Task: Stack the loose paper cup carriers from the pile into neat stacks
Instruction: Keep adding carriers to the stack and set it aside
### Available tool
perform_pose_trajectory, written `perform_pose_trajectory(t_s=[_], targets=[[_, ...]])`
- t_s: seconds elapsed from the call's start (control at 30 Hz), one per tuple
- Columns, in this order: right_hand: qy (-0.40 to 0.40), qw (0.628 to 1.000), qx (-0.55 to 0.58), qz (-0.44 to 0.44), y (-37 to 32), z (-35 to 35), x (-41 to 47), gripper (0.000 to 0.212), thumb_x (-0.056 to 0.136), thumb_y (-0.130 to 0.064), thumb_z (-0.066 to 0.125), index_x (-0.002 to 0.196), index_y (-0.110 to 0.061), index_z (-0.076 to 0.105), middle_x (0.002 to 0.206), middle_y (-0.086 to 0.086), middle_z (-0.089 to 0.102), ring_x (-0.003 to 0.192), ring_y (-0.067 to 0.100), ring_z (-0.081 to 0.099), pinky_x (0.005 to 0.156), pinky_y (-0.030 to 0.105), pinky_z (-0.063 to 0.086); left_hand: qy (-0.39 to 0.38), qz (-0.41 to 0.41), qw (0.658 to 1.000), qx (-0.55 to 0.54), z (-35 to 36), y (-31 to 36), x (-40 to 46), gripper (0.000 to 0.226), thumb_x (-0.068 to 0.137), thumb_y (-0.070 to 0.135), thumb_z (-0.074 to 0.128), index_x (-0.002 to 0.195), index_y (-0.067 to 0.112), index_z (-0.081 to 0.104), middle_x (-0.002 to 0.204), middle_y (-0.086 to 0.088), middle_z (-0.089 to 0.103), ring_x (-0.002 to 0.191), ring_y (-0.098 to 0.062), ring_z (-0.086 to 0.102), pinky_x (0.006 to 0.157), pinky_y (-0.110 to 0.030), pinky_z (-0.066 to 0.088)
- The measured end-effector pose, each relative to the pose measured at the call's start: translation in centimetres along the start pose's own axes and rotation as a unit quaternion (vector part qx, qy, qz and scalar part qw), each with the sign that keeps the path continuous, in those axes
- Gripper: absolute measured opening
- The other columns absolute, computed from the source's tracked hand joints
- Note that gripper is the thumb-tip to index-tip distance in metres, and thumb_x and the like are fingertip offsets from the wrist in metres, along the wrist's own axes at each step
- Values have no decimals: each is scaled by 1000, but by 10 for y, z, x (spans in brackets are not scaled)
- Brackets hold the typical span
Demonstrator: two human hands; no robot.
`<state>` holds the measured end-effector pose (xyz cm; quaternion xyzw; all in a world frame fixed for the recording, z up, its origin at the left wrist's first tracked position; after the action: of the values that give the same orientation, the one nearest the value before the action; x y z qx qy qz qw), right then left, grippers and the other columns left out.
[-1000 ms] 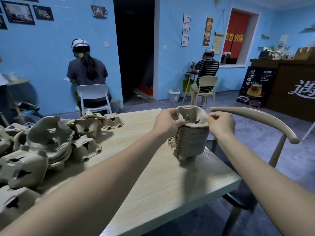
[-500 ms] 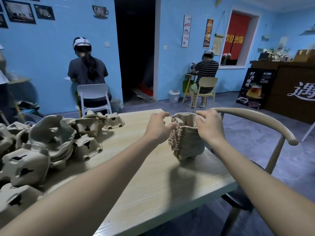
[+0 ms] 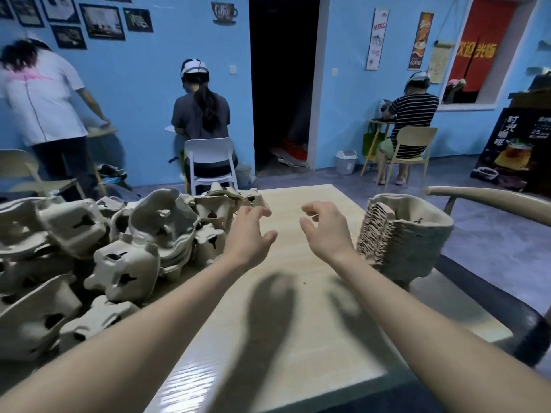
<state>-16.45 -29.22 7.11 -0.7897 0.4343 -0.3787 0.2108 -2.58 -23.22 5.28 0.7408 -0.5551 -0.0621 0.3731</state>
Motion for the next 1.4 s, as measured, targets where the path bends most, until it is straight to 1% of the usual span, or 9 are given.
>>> perform_pose_trajectory(t_s=[0.13, 0.33, 0.43, 0.53, 0.63, 0.7, 1.03, 1.2, 1.4], targets=[[-44, 999, -7, 13, 7, 46, 24, 29, 91, -13, 53, 119, -8, 59, 121, 11, 55, 112, 27, 52, 96, 33, 42, 22, 19, 997, 67, -10, -17, 23, 37, 88, 17, 60, 124, 16, 54, 130, -6, 44, 122, -24, 40, 105, -32, 33], [-80, 997, -15, -19, 0, 96, 72, 30, 90, -13, 55, 120, -10, 58, 122, 10, 54, 115, 27, 49, 96, 34, 41, 48, 63, 984, 160, -23, -21, 58, 35, 85, 11, 59, 120, 16, 53, 123, -4, 44, 116, -24, 40, 95, -33, 38], [-94, 995, -9, -40, -13, 118, 92, 29, 89, -12, 57, 118, -13, 58, 119, 9, 54, 113, 26, 49, 92, 33, 40, 77, 111, 961, 242, -40, -9, 58, 35, 83, 16, 61, 118, 17, 54, 123, -1, 47, 111, -22, 42, 88, -29, 38], [-105, 993, 5, -61, -31, 139, 106, 31, 87, -11, 58, 118, -15, 58, 120, 8, 53, 114, 26, 49, 95, 34, 41, 119, 138, 924, 336, -63, 1, 55, 26, 89, 23, 50, 114, 20, 58, 120, 1, 52, 113, -21, 44, 90, -29, 32], [-114, 990, -7, -78, -51, 158, 114, 38, 87, -13, 58, 124, -17, 54, 126, 9, 49, 116, 28, 49, 101, 41, 39, 111, 110, 895, 418, -76, -10, 56, 25, 93, 26, 42, 111, 21, 58, 116, 1, 55, 115, -22, 44, 92, -30, 29], [-133, 986, -14, -96, -63, 171, 117, 41, 88, -11, 58, 127, -16, 51, 129, 9, 47, 119, 28, 47, 102, 38, 37, 88, 71, 889, 444, -81, -25, 56, 23, 91, 24, 43, 109, 20, 58, 113, 0, 56, 112, -23, 45, 90, -31, 29], [-128, 982, -48, -134, -81, 189, 111, 19, 83, -5, 57, 93, -20, 54, 101, 5, 48, 94, 27, 52, 84, 40, 45, 76, 23, 911, 405, -105, -51, 51, 22, 90, 21, 43, 85, 20, 64, 91, 0, 63, 79, -19, 45, 81, -32, 30], [-111, 980, -41, -162, -76, 162, 87, 17, 80, -5, 63, 85, -19, 56, 97, 1, 60, 92, 22, 52, 81, 36, 45, 57, 73, 925, 369, -92, -37, 37, 25, 91, 23, 41, 88, 21, 66, 95, 2, 64, 91, -21, 55, 85, -33, 31], [-103, 982, -23, -155, -56, 121, 52, 18, 75, -3, 63, 79, -18, 55, 82, -5, 52, 82, 25, 54, 74, 35, 42, 32, 146, 933, 328, -72, -12, 15, 23, 93, 27, 44, 95, 24, 67, 106, 7, 61, 104, -15, 52, 98, -30, 26]])
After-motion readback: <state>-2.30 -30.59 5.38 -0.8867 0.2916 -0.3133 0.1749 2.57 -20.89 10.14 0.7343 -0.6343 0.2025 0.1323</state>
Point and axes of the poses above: each hand's wrist, its own x-axis towards the middle knuckle, its own z-axis out of the palm, y = z × x, the point moved 10 cm from there along x, towards the middle knuckle
